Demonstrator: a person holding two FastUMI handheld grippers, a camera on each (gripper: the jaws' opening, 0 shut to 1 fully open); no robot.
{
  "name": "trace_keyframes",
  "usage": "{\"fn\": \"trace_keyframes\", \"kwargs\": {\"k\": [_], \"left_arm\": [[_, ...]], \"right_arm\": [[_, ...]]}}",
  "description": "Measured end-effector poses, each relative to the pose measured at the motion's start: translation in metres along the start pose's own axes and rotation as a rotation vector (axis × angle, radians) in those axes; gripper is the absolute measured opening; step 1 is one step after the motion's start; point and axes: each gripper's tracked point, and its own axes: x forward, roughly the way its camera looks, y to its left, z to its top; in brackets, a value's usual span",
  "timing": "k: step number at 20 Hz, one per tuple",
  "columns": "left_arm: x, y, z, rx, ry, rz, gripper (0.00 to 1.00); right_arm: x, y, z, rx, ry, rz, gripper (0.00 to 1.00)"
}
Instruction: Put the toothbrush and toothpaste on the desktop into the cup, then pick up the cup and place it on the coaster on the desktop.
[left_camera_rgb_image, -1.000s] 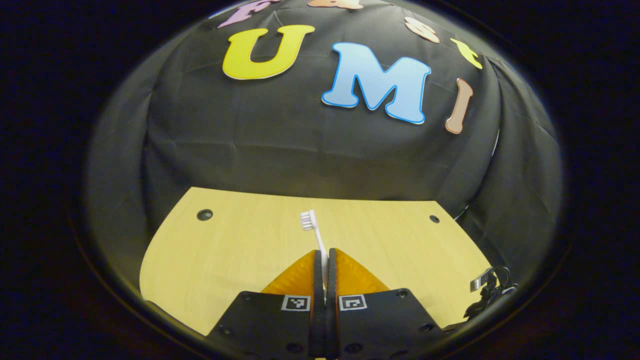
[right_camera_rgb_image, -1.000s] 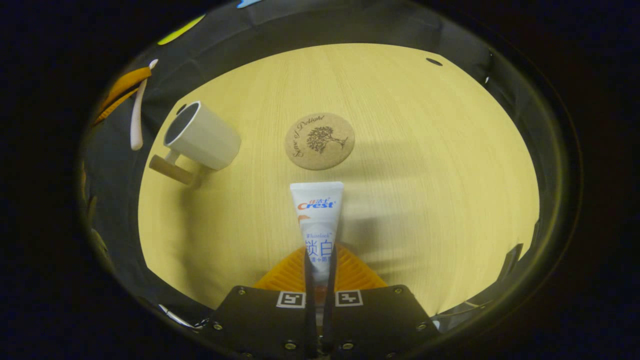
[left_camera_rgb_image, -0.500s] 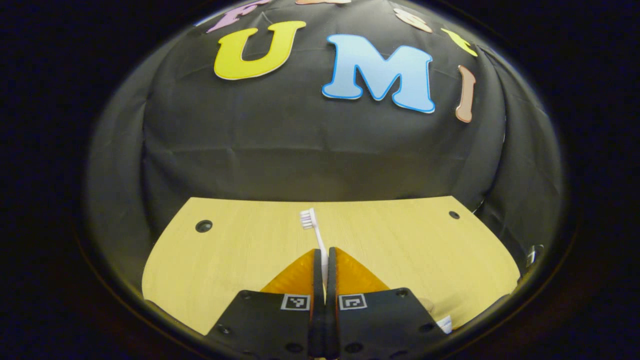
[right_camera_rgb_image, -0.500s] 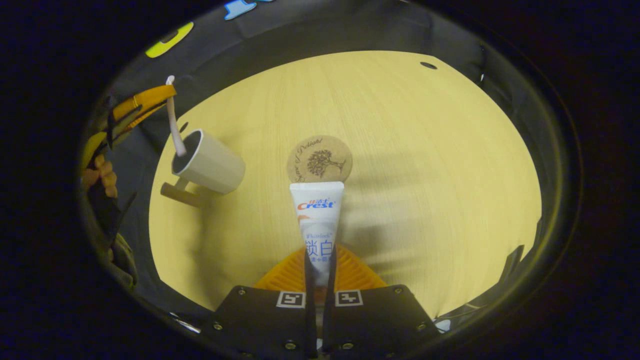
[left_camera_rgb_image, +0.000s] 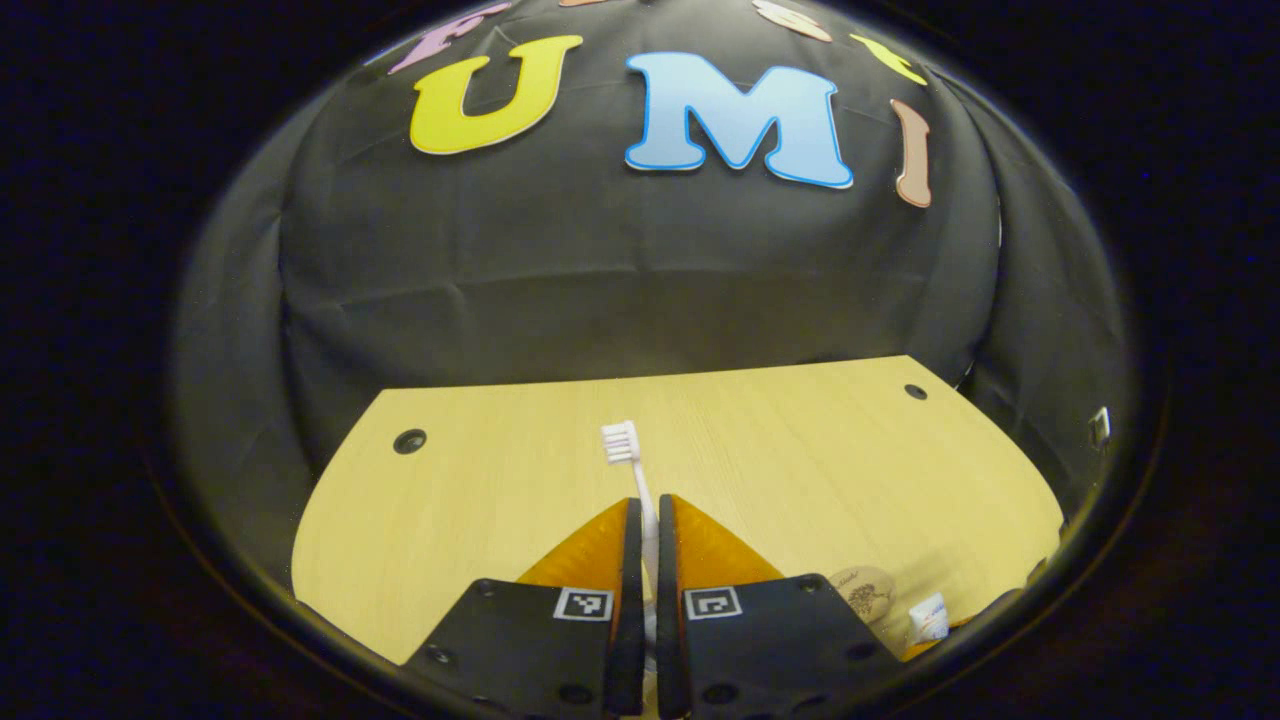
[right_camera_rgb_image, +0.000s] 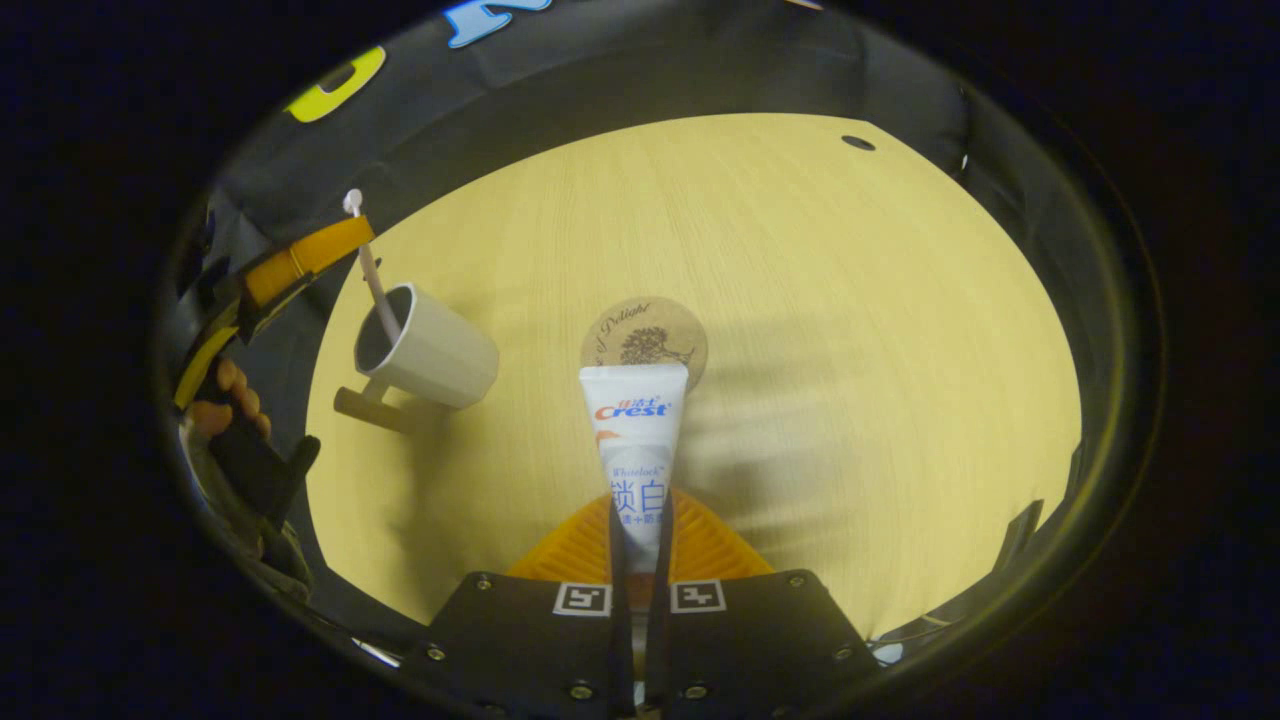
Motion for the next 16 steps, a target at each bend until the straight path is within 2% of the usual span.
{"fn": "trace_keyframes", "kwargs": {"k": [1, 3, 4, 8, 16], "left_arm": [[-0.002, -0.001, -0.003, 0.002, 0.009, 0.000, 0.21], [-0.005, -0.001, -0.009, 0.016, 0.030, 0.000, 0.19], [-0.008, -0.002, -0.010, 0.019, 0.034, -0.002, 0.34], [-0.022, -0.002, -0.022, 0.019, 0.055, -0.002, 0.27], [-0.053, 0.021, -0.041, -0.004, 0.086, 0.027, 0.27]], "right_arm": [[0.000, 0.001, 0.004, 0.000, -0.009, 0.002, 0.07], [-0.002, 0.006, 0.015, 0.000, -0.029, 0.010, 0.07], [-0.002, 0.009, 0.021, -0.001, -0.042, 0.013, 0.07], [-0.010, 0.024, 0.054, -0.002, -0.104, 0.035, 0.07], [-0.019, 0.069, 0.113, 0.004, -0.210, 0.099, 0.07]]}}
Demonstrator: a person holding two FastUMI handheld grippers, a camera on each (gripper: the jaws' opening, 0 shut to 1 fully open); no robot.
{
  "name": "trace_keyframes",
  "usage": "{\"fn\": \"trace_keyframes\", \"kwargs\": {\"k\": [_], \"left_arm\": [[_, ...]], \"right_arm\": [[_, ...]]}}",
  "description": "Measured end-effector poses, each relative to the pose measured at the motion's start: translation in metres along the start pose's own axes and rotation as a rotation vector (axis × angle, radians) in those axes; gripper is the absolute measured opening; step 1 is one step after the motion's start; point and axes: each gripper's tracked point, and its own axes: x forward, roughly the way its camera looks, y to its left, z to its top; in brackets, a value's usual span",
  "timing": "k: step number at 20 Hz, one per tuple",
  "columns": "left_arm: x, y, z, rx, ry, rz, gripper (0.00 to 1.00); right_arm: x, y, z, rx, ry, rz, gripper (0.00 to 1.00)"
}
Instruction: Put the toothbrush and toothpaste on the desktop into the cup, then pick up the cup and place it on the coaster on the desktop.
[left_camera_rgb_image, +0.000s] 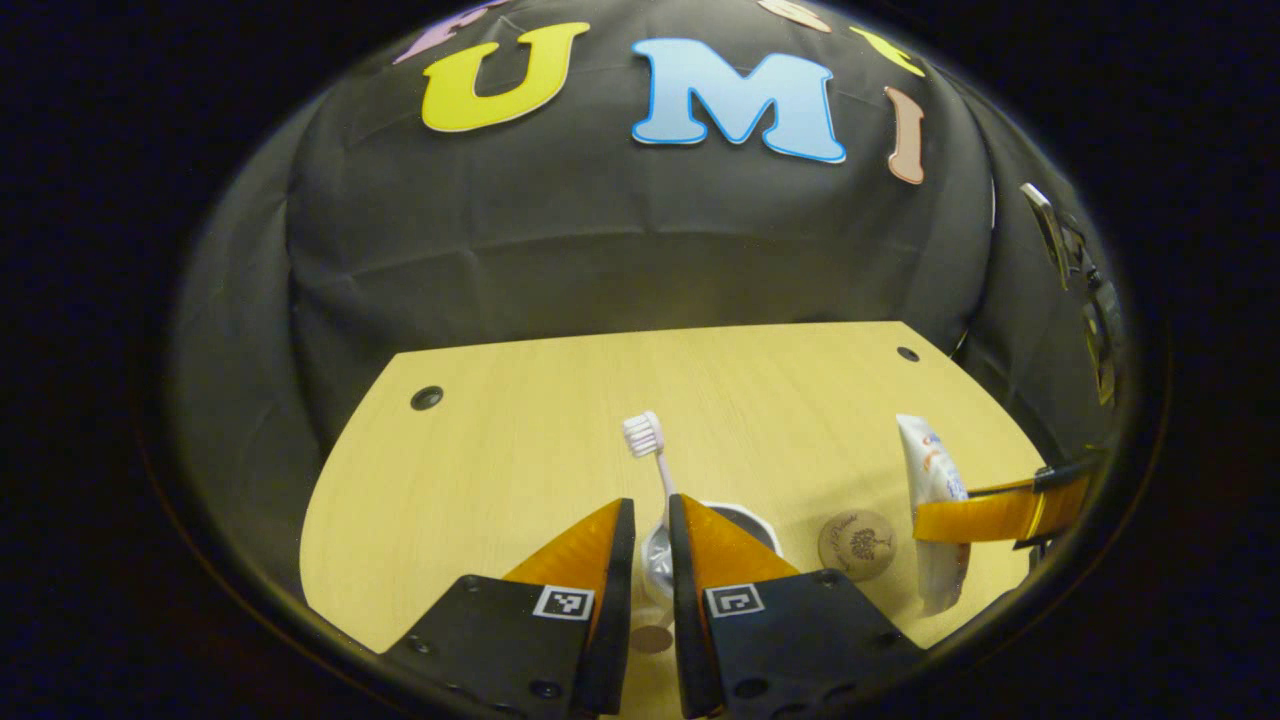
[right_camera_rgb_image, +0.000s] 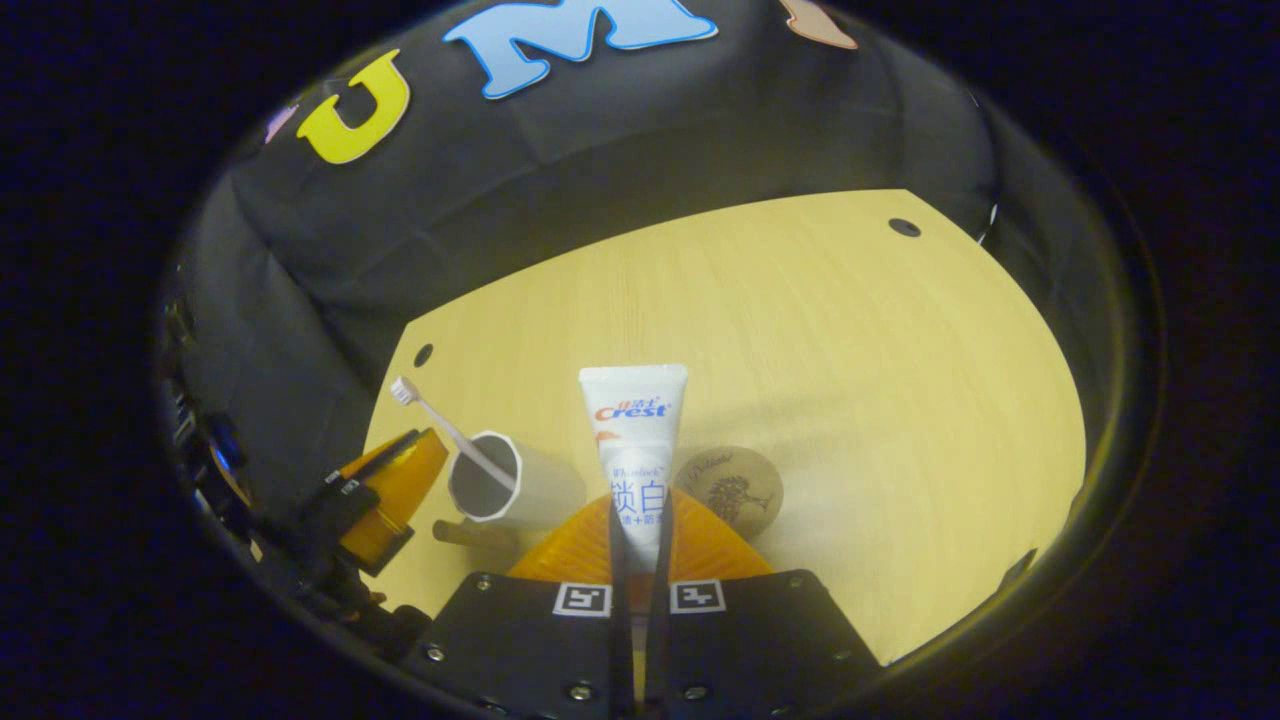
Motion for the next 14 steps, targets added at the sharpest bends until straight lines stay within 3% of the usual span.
{"fn": "trace_keyframes", "kwargs": {"k": [9, 14], "left_arm": [[-0.041, 0.058, -0.023, -0.050, 0.027, 0.061, 0.27], [-0.061, 0.088, -0.042, -0.072, 0.061, 0.076, 0.27]], "right_arm": [[0.026, 0.082, 0.050, 0.034, -0.094, 0.124, 0.07], [0.055, 0.114, 0.068, 0.038, -0.160, 0.154, 0.07]]}}
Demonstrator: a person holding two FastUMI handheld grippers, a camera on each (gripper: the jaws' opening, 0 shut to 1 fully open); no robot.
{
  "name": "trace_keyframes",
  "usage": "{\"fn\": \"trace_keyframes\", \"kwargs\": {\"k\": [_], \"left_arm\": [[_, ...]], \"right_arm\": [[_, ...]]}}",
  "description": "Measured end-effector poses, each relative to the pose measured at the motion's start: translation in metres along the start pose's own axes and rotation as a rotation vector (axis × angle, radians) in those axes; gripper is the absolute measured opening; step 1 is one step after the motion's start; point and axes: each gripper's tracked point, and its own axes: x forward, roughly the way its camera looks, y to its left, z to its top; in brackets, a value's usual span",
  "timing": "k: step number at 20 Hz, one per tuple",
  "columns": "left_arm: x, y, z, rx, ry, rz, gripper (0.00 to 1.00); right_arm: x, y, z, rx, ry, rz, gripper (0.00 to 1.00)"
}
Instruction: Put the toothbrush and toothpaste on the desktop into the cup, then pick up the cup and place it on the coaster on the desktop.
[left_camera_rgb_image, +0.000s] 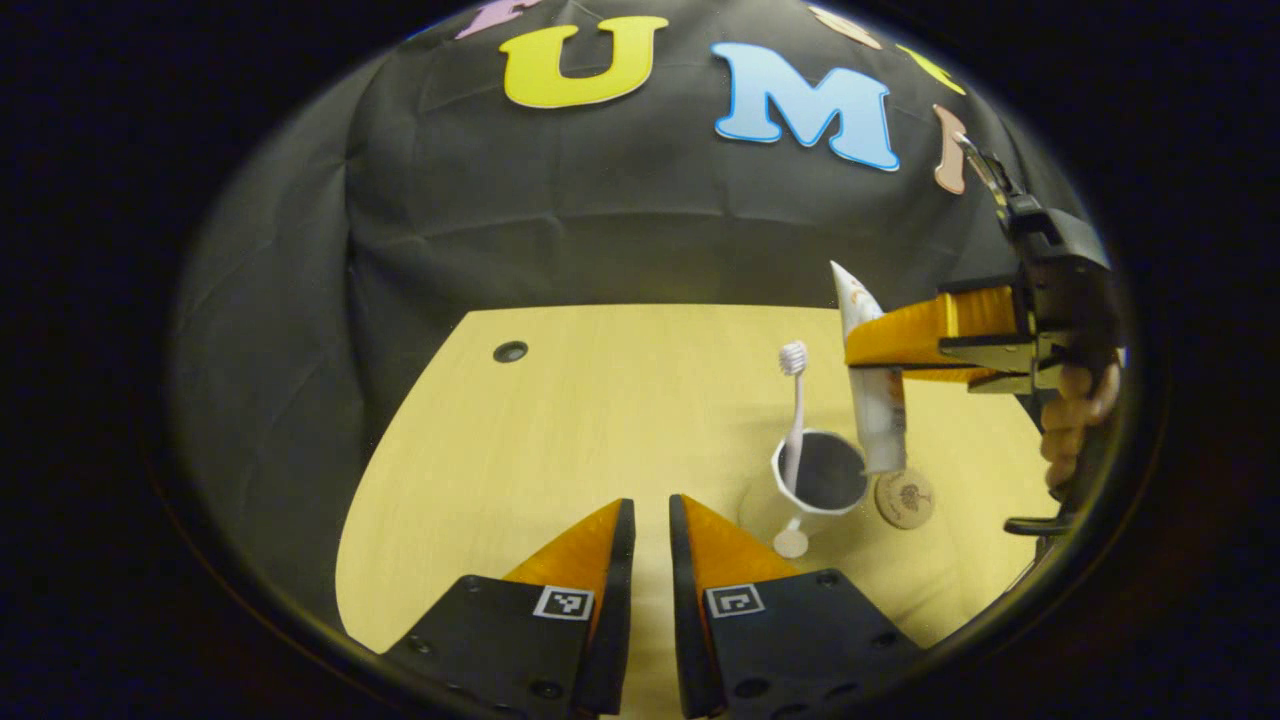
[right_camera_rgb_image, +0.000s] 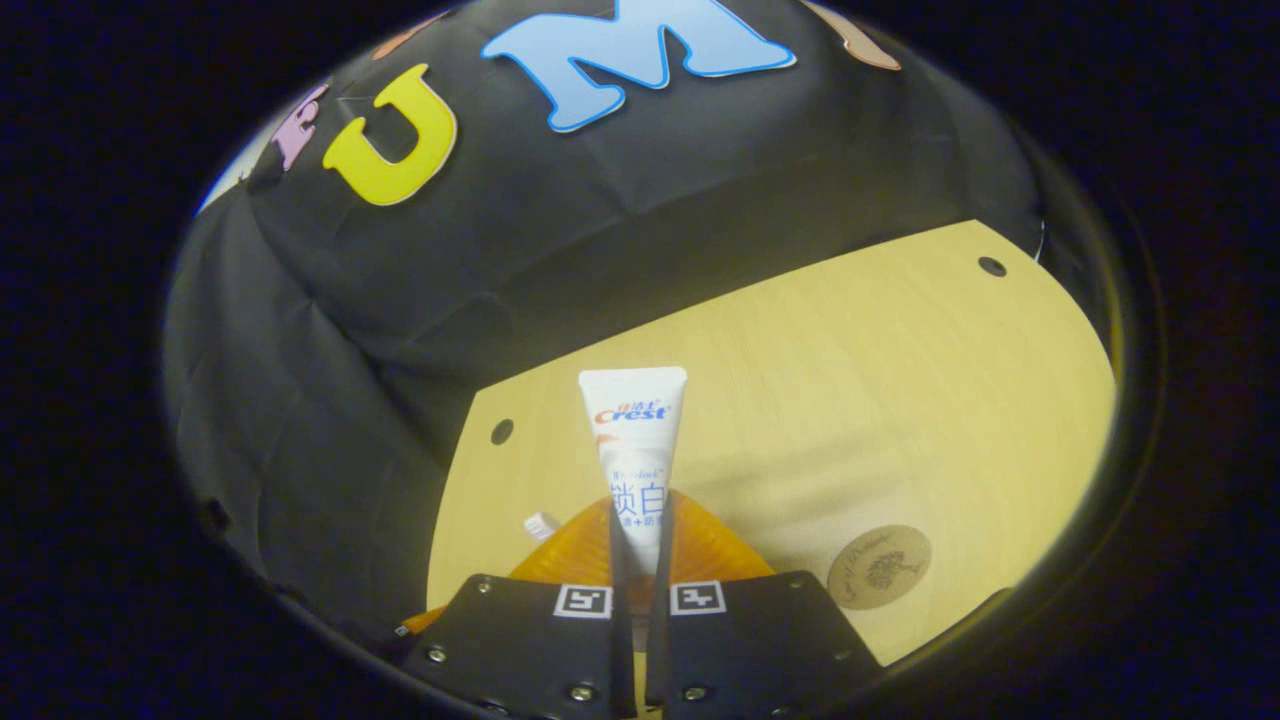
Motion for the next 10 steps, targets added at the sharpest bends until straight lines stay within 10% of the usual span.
{"fn": "trace_keyframes", "kwargs": {"k": [10], "left_arm": [[-0.011, 0.028, -0.023, -0.027, 0.039, 0.021, 0.27]], "right_arm": [[0.024, 0.004, -0.013, -0.117, -0.119, -0.015, 0.07]]}}
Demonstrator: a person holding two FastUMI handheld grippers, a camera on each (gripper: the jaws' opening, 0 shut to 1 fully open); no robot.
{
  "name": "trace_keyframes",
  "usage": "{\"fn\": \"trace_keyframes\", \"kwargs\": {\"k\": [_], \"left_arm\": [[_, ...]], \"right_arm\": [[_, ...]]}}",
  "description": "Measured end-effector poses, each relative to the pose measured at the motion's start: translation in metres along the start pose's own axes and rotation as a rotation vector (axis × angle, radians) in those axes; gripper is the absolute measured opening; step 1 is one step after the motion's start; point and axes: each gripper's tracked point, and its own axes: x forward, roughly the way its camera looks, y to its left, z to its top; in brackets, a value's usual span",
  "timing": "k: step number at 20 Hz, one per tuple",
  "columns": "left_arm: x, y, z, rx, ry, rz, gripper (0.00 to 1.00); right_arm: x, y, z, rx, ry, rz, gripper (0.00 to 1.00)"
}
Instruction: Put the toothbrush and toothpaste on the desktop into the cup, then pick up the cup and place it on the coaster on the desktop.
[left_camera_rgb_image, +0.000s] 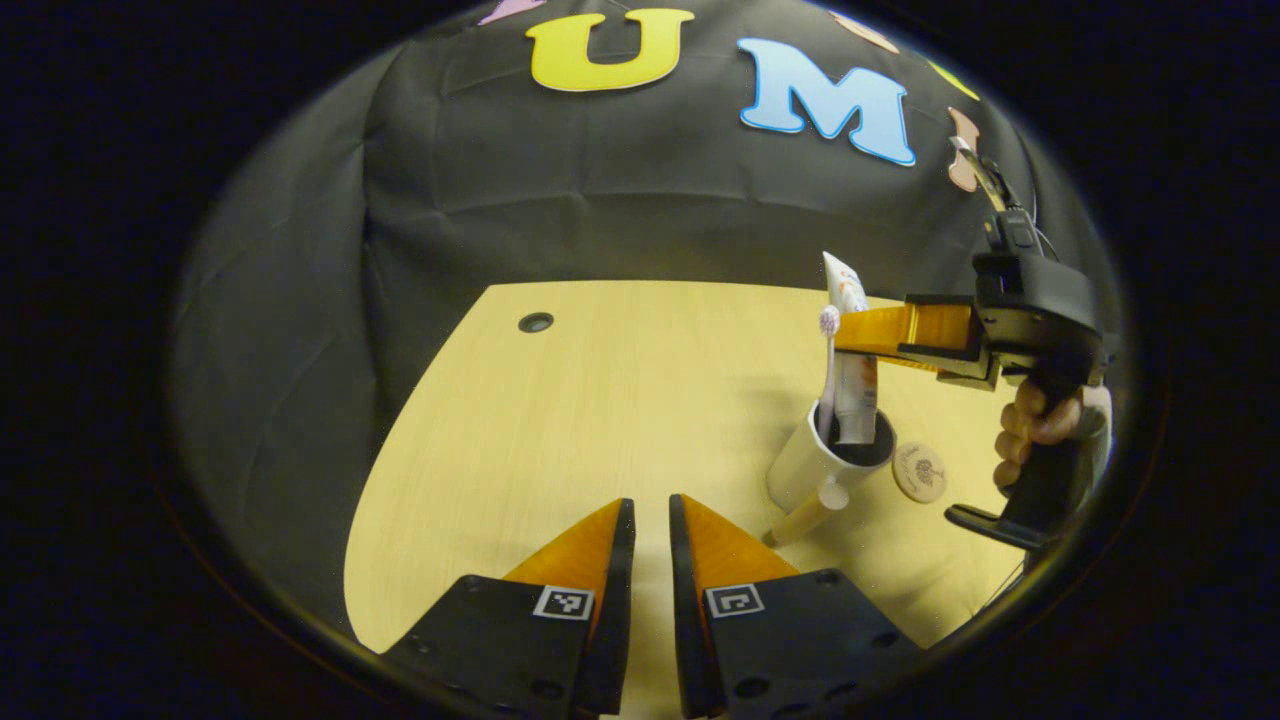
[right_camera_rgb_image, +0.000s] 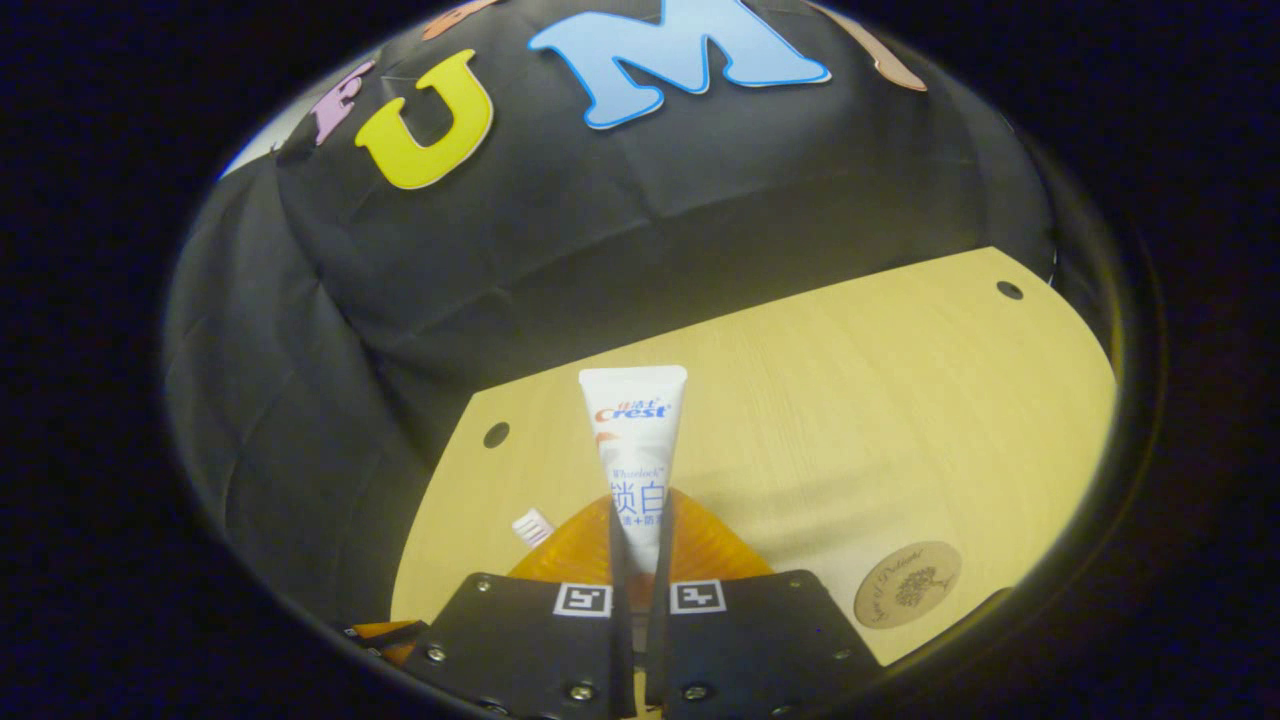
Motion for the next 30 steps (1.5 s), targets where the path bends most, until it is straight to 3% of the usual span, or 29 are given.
{"fn": "trace_keyframes", "kwargs": {"k": [6, 8, 9, 10, 11, 12, 13, 14, 15, 16, 17, 20, 21, 22, 24, 28, 30], "left_arm": [[0.004, -0.016, 0.009, 0.012, 0.005, -0.014, 0.27], [0.006, -0.020, 0.014, 0.024, -0.001, -0.016, 0.27], [0.005, -0.022, 0.016, 0.030, -0.004, -0.016, 0.27], [0.004, -0.025, 0.016, 0.035, -0.009, -0.017, 0.20], [0.003, -0.028, 0.017, 0.039, -0.010, -0.020, 0.34], [0.001, -0.031, 0.017, 0.044, -0.012, -0.022, 0.34], [-0.001, -0.033, 0.016, 0.046, -0.012, -0.024, 0.34], [0.001, -0.035, 0.016, 0.048, -0.013, -0.026, 0.34], [0.000, -0.038, 0.017, 0.050, -0.015, -0.036, 0.34], [-0.003, -0.042, 0.017, 0.057, -0.017, -0.043, 0.32], [-0.009, -0.047, 0.017, 0.067, -0.017, -0.051, 0.27], [-0.010, -0.059, 0.024, 0.114, -0.018, -0.078, 0.55], [-0.010, -0.063, 0.028, 0.128, -0.016, -0.084, 0.39], [-0.010, -0.067, 0.030, 0.142, -0.014, -0.092, 0.47], [-0.008, -0.079, 0.033, 0.163, 0.002, -0.131, 0.38], [-0.005, -0.098, 0.035, 0.218, 0.049, -0.213, 0.75], [0.002, -0.107, 0.033, 0.261, 0.085, -0.243, 0.71]], "right_arm": [[-0.007, -0.001, -0.012, -0.076, -0.049, -0.004, 0.11], [-0.012, 0.003, -0.015, -0.076, -0.053, 0.017, 0.19], [-0.013, 0.003, -0.016, -0.074, -0.056, 0.019, 0.28], [-0.018, 0.003, -0.018, -0.074, -0.052, 0.020, 0.31], [-0.022, 0.003, -0.019, -0.074, -0.053, 0.024, 0.38], [-0.023, 0.004, -0.017, -0.072, -0.058, 0.029, 0.48], [-0.029, 0.004, -0.016, -0.073, -0.064, 0.028, 0.76], [-0.033, 0.005, -0.014, -0.070, -0.071, 0.031, 0.77], [-0.037, 0.006, -0.010, -0.064, -0.078, 0.037, 0.67], [-0.043, 0.004, -0.006, -0.058, -0.089, 0.038, 0.77], [-0.049, 0.002, 0.000, -0.050, -0.101, 0.039, 0.77], [-0.068, -0.013, 0.015, -0.032, -0.137, 0.020, 0.77], [-0.074, -0.020, 0.018, -0.025, -0.142, 0.010, 0.77], [-0.079, -0.029, 0.020, -0.017, -0.146, 0.000, 0.77], [-0.090, -0.046, 0.022, -0.001, -0.152, -0.027, 0.77], [-0.111, -0.086, 0.013, 0.032, -0.142, -0.092, 0.77], [-0.121, -0.105, 0.006, 0.058, -0.135, -0.126, 0.77]]}}
